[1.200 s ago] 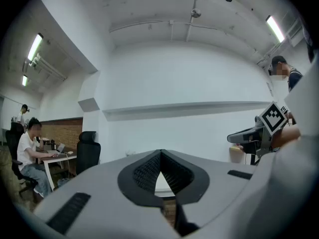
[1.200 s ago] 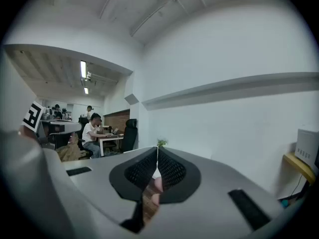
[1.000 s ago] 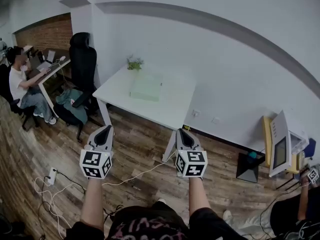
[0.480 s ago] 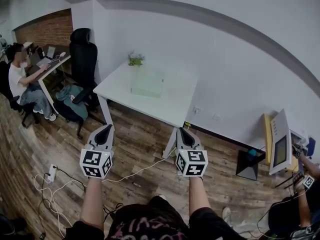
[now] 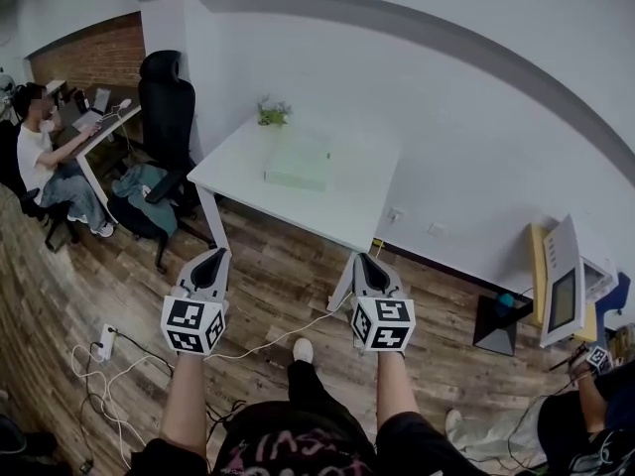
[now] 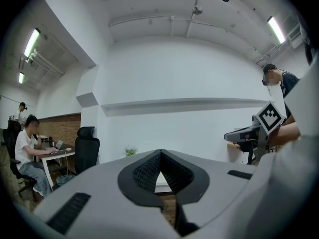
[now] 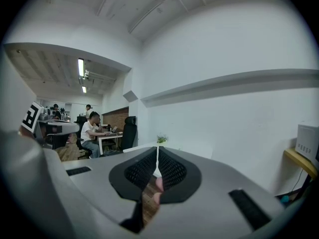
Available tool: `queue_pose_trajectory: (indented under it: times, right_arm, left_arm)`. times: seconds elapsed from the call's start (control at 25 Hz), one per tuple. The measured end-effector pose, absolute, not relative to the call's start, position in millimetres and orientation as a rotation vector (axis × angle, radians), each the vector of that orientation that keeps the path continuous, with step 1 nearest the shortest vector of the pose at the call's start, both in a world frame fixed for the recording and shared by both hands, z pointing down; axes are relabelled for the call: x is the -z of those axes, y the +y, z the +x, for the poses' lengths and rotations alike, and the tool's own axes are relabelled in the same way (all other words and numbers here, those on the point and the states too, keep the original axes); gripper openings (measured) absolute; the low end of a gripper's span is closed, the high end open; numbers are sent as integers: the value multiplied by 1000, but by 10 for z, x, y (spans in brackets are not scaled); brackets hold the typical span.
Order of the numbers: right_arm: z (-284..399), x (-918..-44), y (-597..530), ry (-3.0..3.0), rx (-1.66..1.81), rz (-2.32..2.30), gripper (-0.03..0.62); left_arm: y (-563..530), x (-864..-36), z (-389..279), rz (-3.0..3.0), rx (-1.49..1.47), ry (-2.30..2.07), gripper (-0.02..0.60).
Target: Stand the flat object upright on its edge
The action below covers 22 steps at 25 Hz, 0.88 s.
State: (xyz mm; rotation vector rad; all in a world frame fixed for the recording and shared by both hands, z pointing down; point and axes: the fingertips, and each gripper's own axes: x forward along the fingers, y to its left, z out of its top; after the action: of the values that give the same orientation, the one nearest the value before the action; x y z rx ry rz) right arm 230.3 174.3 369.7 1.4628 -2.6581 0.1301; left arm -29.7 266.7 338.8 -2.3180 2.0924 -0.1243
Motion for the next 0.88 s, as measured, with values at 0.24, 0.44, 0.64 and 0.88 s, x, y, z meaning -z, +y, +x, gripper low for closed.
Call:
queue_pose_trajectory:
  times: [0.24, 0.44, 0.64, 0.88]
  right_arm:
    - [2121, -3747, 1513, -2659, -142, 1442, 28]
    - [2036, -3821, 1231, -2651, -148, 1440, 28]
    - [1945, -3929, 844, -2642, -174, 1430, 28]
    - [1838, -4098, 283, -2626, -214, 1416, 28]
  left_arm:
    - [2454, -3392, -502, -2315, 92, 2122, 15]
    - [2160, -3479, -579, -2325, 116, 2122, 15]
    - [1790, -3625, -647, -2338, 163, 2123, 15]
    - [1247, -3758, -776, -2352, 187, 2147, 15]
